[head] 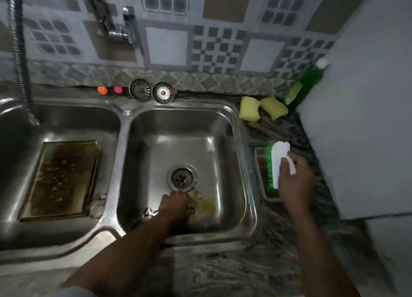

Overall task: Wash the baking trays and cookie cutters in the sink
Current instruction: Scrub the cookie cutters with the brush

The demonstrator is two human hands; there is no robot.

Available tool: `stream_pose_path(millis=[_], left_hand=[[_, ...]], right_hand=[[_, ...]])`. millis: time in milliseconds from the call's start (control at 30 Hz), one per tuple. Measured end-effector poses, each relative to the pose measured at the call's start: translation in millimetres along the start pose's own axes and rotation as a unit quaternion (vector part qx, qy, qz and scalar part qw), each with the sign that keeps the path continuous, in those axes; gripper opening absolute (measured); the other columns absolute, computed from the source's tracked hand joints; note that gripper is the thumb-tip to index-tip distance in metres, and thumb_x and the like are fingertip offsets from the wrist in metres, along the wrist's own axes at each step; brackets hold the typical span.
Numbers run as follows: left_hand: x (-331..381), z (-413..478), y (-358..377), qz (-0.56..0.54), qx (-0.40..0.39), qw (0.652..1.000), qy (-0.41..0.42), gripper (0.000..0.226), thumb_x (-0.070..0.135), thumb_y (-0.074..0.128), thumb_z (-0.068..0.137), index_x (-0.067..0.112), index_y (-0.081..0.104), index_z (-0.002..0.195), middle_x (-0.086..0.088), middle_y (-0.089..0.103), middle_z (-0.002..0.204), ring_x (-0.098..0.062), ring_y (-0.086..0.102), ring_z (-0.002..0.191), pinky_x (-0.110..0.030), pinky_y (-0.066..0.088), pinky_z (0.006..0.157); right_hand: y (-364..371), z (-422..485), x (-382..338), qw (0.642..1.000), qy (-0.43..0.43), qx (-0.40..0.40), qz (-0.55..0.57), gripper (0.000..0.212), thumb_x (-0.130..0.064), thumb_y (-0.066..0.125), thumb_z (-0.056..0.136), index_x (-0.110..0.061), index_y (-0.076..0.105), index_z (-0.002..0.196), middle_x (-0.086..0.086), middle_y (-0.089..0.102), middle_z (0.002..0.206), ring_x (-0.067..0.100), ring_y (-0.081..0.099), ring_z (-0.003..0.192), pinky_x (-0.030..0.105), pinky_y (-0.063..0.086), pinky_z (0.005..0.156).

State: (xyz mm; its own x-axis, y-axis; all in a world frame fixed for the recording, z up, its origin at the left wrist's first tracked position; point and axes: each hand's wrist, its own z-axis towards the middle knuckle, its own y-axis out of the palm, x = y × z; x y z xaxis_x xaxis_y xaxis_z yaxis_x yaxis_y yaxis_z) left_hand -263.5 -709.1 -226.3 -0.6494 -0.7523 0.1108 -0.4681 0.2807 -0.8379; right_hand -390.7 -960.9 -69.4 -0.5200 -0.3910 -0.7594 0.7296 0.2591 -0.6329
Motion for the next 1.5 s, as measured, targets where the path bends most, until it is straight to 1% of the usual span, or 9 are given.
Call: stream_pose_path(millis=[467,633,767,967,1067,1133,1233,1367,1500], left_hand=[[44,24,12,-0.197,0.018,0.979,-0.042,0.019,0.035,0.067,0.078,0.026,0.067,0.094,0.008,0.070,0.094,-0.015,0.069,0.092,-0.033,0.053,0.081],[61,2,-32,-0.685,0.085,0.719,-0.085,0.024,-0.002,0.073,0.085,0.009,0.072,0.106,-0.006,0.076,0.085,-0.021,0.069,0.077,-0.045,0.059,0.077],[55,3,-65,-0.753,0.125,0.643,-0.063,0.030,-0.010,0.073,0.081,0.007,0.072,0.105,-0.001,0.075,0.092,-0.019,0.072,0.085,-0.039,0.061,0.075],[44,8,-109,-0.702,0.185,0.687,0.011,0.033,0.003,0.077,0.079,0.020,0.074,0.108,0.003,0.077,0.093,-0.018,0.074,0.086,-0.028,0.057,0.070],[42,13,-100,-0.588,0.211,0.780,0.025,0.035,0.027,0.079,0.071,0.028,0.073,0.106,0.008,0.077,0.095,-0.014,0.074,0.088,-0.041,0.061,0.079],[45,14,-95,-0.595,0.215,0.774,0.005,0.044,0.034,0.078,0.069,0.036,0.069,0.113,0.008,0.076,0.097,-0.016,0.073,0.086,-0.047,0.061,0.078],[56,13,-101,-0.686,0.248,0.683,-0.027,0.051,0.023,0.078,0.073,0.040,0.066,0.120,0.003,0.075,0.107,-0.018,0.073,0.095,-0.037,0.059,0.081],[55,11,-117,-0.892,0.146,0.425,-0.048,0.033,-0.001,0.064,0.089,0.012,0.069,0.120,-0.018,0.072,0.112,-0.023,0.071,0.080,-0.026,0.056,0.059],[47,4,-116,-0.947,0.044,0.317,-0.006,0.034,0.004,0.058,0.091,-0.003,0.063,0.124,-0.026,0.062,0.126,-0.035,0.068,0.106,-0.041,0.060,0.083]], right_hand=[[-9,22,58,0.992,0.017,-0.120,-0.020,0.030,-0.023,0.063,0.094,-0.012,0.067,0.122,0.014,0.067,0.122,0.030,0.062,0.111,0.031,0.047,0.091],[-14,27,16,0.992,-0.021,-0.099,0.074,0.023,-0.024,0.065,0.093,-0.019,0.070,0.115,-0.001,0.068,0.117,0.007,0.057,0.105,0.018,0.042,0.088],[25,19,-22,0.969,-0.083,-0.211,0.100,0.017,-0.027,0.070,0.089,-0.025,0.074,0.106,-0.019,0.067,0.101,-0.002,0.061,0.091,-0.004,0.036,0.075],[78,17,-38,0.946,-0.131,-0.284,0.081,0.016,-0.031,0.073,0.086,-0.026,0.077,0.101,-0.018,0.073,0.098,-0.015,0.061,0.089,0.001,0.041,0.074],[92,16,-45,0.943,-0.157,-0.287,0.057,0.017,-0.034,0.073,0.087,-0.026,0.077,0.101,-0.015,0.074,0.100,-0.004,0.066,0.089,0.012,0.047,0.078],[102,15,-47,0.953,-0.163,-0.254,0.020,0.022,-0.039,0.068,0.089,-0.025,0.075,0.105,-0.008,0.075,0.102,0.010,0.069,0.091,0.023,0.052,0.078],[108,15,-43,0.968,-0.093,-0.222,0.068,0.024,-0.038,0.066,0.091,-0.021,0.076,0.105,-0.004,0.075,0.099,0.011,0.068,0.090,0.020,0.048,0.075],[105,17,-43,0.957,-0.028,-0.252,0.144,0.013,-0.026,0.071,0.088,-0.018,0.076,0.097,-0.010,0.074,0.089,0.001,0.068,0.083,0.019,0.053,0.074],[93,27,-37,0.939,-0.033,-0.314,0.137,0.009,-0.027,0.075,0.086,-0.023,0.077,0.093,-0.018,0.072,0.086,-0.009,0.065,0.081,0.018,0.049,0.070]])
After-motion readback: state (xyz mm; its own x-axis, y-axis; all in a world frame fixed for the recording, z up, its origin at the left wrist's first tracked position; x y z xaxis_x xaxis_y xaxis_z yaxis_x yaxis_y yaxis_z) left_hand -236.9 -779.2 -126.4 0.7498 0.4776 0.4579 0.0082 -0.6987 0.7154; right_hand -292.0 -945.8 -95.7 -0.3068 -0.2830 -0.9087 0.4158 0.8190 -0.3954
